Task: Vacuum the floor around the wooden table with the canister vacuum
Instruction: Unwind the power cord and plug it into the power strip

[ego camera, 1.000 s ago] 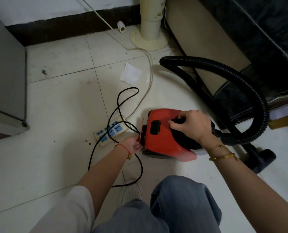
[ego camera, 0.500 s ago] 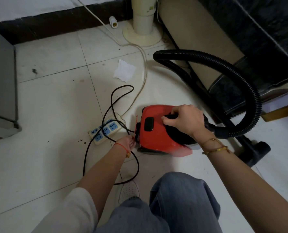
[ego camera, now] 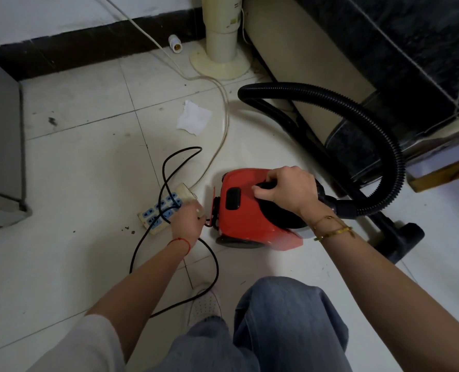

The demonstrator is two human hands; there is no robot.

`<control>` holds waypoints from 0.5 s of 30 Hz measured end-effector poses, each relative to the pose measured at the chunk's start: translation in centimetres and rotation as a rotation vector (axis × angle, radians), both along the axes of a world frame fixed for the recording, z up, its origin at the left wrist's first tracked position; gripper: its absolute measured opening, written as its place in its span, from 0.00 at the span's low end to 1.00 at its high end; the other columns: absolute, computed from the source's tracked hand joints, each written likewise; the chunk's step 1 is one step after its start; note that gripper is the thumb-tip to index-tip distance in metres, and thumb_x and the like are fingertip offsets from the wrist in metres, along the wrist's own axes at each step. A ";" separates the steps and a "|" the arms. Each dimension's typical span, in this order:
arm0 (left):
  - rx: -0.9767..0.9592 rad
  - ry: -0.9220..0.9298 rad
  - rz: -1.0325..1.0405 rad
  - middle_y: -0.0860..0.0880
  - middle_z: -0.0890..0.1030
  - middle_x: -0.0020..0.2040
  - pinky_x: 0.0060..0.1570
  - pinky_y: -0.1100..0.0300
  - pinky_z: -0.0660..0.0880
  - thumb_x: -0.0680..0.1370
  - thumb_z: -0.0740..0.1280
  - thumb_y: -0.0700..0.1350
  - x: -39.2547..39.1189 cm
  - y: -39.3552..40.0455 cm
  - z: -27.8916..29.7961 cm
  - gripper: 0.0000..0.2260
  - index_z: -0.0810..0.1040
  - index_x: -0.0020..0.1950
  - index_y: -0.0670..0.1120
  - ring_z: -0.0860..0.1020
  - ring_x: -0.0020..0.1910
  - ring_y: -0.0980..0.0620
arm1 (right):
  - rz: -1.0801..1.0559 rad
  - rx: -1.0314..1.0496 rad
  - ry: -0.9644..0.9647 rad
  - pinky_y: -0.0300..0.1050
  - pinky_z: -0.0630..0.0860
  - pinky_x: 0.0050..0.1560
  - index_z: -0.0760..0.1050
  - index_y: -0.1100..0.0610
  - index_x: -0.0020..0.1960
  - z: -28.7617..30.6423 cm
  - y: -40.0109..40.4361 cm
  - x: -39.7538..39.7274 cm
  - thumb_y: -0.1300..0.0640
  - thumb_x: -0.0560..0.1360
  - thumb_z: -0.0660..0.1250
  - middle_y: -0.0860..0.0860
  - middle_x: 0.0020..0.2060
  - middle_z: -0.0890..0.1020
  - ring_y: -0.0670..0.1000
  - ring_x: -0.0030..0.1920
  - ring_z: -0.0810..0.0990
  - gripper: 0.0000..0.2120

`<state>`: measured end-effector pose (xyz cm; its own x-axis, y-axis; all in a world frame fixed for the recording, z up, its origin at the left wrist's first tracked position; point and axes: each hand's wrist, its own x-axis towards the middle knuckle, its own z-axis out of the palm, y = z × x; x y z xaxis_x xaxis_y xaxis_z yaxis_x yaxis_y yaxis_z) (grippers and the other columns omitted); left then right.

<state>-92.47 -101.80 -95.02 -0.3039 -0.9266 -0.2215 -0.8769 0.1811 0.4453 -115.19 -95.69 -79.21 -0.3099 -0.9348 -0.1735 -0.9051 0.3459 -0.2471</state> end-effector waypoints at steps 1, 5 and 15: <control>-0.083 -0.049 -0.127 0.51 0.78 0.49 0.44 0.55 0.76 0.74 0.70 0.43 -0.3 -0.3 -0.2 0.06 0.78 0.50 0.46 0.77 0.47 0.50 | 0.001 -0.001 0.003 0.40 0.65 0.29 0.76 0.55 0.33 0.0 0.0 0.0 0.34 0.67 0.63 0.49 0.26 0.77 0.49 0.32 0.76 0.23; -0.103 -0.334 -0.447 0.51 0.80 0.51 0.55 0.55 0.66 0.75 0.67 0.44 -1.5 -2.1 -0.8 0.05 0.78 0.50 0.50 0.70 0.59 0.48 | 0.012 0.004 0.029 0.39 0.62 0.28 0.76 0.54 0.33 -0.2 -0.1 -0.1 0.34 0.67 0.63 0.49 0.26 0.77 0.49 0.32 0.76 0.23; -0.026 -0.661 -0.588 0.49 0.81 0.48 0.61 0.52 0.65 0.76 0.63 0.46 -3.3 -3.2 -1.8 0.05 0.79 0.46 0.50 0.75 0.54 0.48 | 0.052 -0.004 0.042 0.40 0.64 0.27 0.75 0.54 0.33 -0.6 0.0 -0.5 0.34 0.66 0.64 0.49 0.24 0.75 0.50 0.30 0.75 0.23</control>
<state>-95.76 -105.01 -96.79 -0.5496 -0.6679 -0.5019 -0.7153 0.6866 -0.1304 -115.70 -95.66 -79.81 -0.2682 -0.9504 -0.1575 -0.9314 0.2976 -0.2096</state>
